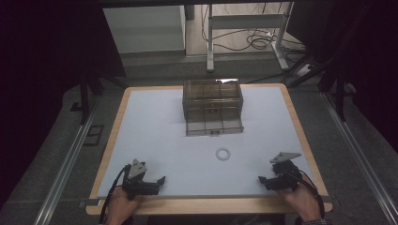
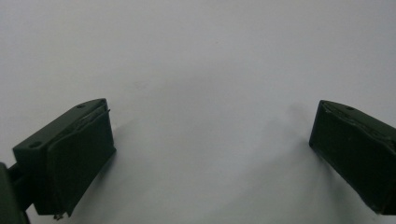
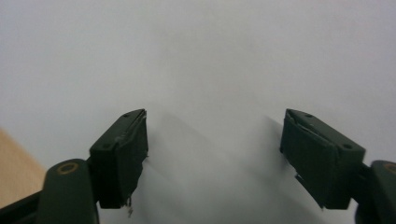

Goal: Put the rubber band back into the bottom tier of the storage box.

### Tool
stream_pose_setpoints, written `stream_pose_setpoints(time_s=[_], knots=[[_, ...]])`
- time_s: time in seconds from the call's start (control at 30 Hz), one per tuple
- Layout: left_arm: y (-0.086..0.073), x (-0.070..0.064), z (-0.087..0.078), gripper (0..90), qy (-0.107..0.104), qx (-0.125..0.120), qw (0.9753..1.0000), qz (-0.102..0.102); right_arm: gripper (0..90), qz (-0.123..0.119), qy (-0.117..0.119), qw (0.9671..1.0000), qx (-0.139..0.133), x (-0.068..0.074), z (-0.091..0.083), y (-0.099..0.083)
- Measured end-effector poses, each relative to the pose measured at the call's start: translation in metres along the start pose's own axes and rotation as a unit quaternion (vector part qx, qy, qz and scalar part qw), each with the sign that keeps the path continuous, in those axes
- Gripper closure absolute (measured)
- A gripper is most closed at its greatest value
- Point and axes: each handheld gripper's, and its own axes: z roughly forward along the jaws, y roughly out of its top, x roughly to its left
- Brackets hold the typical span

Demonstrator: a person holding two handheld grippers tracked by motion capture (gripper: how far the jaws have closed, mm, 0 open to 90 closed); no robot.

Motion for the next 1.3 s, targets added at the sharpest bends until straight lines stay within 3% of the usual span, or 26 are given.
stream_pose_setpoints(time_s=[0.2,0.73,0.93,1.1,1.3], knots=[[0.0,0.0,0.0,0.0,0.0,0.0,1.0,0.0,15.1,0.0,0.002,0.9999,0.016,0.002,0.0,0.001],[0.0,0.0,0.0,0.0,0.0,0.0,1.0,0.0,14.9,0.005,-0.002,0.9999,0.015,0.004,0.001,0.001],[0.0,0.0,0.0,0.0,0.0,-0.002,1.0,-0.003,15.3,0.009,-0.003,0.9996,0.027,0.005,0.001,0.004],[0.0,0.0,0.0,0.0,0.0,-0.002,1.0,-0.002,19.3,0.013,-0.007,0.9991,0.04,0.005,0.0,0.008],[0.0,0.0,0.0,0.0,0.0,-0.002,1.0,-0.003,26.2,0.014,0.004,0.999,0.043,0.008,-0.001,0.013]])
